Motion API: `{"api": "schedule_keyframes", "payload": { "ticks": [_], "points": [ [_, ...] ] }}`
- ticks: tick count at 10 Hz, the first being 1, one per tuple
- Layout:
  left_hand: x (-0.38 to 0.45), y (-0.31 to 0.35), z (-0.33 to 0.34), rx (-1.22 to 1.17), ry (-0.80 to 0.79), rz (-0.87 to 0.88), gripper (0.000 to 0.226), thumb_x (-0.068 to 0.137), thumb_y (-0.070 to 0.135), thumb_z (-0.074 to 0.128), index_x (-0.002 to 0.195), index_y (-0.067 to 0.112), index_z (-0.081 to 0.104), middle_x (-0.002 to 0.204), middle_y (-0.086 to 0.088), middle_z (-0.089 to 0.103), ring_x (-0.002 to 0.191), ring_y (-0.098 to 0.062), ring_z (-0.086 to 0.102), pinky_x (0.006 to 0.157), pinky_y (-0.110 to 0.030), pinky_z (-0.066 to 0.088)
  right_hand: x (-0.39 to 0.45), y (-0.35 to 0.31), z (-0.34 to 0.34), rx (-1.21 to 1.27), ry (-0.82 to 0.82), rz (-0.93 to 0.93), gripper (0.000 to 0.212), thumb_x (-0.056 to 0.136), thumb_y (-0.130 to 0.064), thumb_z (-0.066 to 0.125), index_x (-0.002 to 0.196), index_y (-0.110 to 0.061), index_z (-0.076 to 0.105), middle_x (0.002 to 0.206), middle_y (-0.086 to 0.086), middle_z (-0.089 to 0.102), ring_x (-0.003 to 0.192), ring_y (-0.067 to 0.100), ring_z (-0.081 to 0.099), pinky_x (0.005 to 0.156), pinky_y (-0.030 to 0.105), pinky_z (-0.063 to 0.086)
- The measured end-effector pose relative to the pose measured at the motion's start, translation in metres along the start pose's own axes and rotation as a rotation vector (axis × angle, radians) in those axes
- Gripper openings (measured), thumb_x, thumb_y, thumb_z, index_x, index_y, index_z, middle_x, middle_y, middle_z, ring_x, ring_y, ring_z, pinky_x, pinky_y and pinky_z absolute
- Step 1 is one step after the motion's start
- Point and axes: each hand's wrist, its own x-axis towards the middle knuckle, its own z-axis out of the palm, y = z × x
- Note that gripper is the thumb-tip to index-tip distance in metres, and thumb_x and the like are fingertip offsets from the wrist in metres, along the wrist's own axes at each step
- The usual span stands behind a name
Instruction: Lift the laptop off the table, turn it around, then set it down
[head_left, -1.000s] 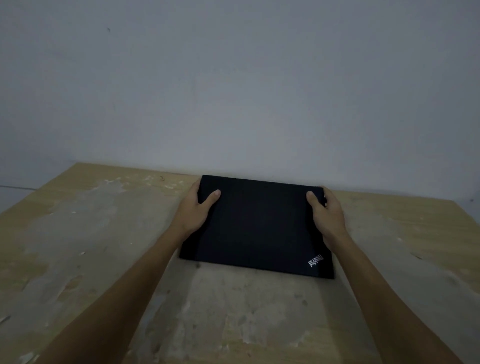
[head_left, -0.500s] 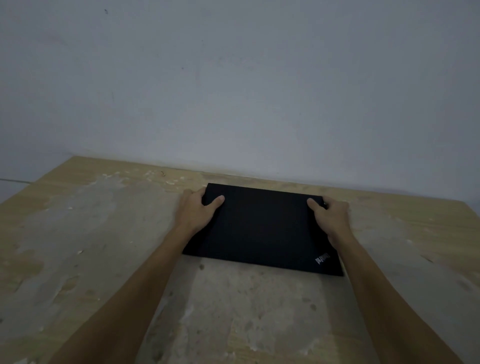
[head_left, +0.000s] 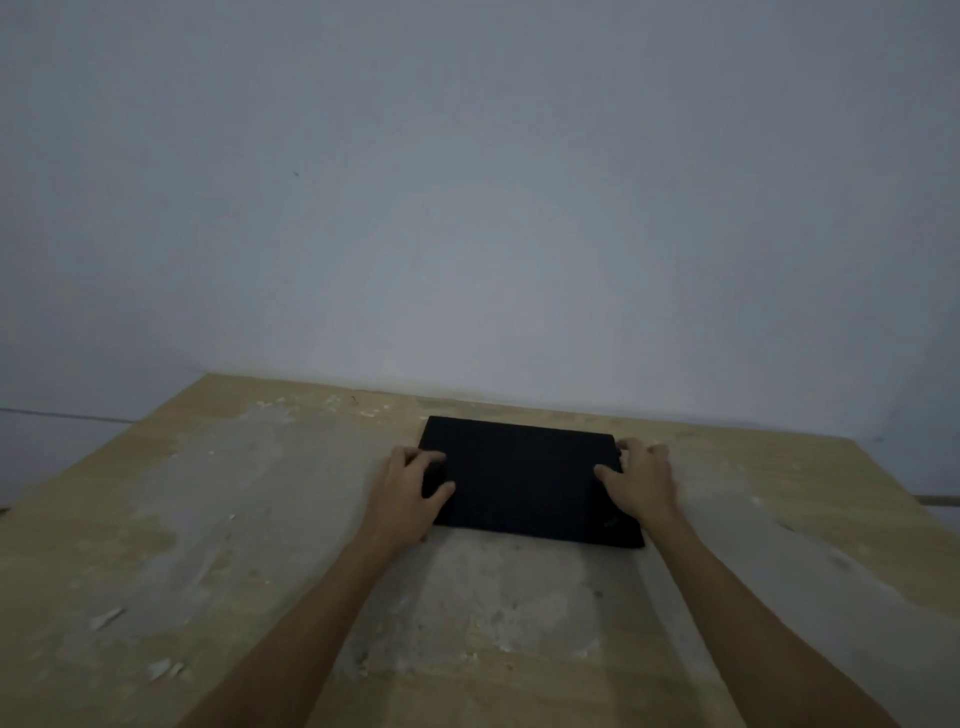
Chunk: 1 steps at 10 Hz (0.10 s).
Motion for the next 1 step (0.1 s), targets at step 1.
{"api": "schedule_keyframes", "payload": {
  "ticks": [1],
  "points": [
    [-0.0146,0.0193,-0.0180,0.033,0.027,0.070,0.034,0.097,0.031,0.067,0.129,0.023,0.064,0.129,-0.001,0.058,0.110,-0.019,0.063,0.086,-0.025,0.052,-0.0207,-0.0191,-0.0215,0.064,0.010,-0.119,0.049,0.093,-0.036,0.070,0.134,-0.012,0.061,0.137,0.017,0.053,0.113,0.033,0.063,0.092,0.043,0.056]
  ]
}}
